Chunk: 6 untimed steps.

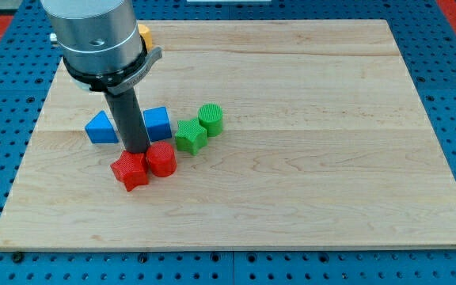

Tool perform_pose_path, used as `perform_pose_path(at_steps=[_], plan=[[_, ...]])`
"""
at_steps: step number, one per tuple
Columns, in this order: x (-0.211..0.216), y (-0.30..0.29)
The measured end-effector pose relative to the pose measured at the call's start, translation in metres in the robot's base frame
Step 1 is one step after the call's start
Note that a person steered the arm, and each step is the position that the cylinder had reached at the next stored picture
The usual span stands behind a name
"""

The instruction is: Slide the green star parallel right to the red circle

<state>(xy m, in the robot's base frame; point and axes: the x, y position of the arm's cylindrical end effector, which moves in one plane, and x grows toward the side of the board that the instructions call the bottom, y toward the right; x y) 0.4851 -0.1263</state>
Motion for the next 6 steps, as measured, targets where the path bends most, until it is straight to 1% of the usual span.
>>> perform_pose_path(at_steps=[1, 2, 3, 4, 5, 6], plan=[[0.0, -0.03], [-0.003, -0.099], [-0.053, -0.101], [-0.088, -0.093], [-0.126, 0.009], [-0.14, 0.015]])
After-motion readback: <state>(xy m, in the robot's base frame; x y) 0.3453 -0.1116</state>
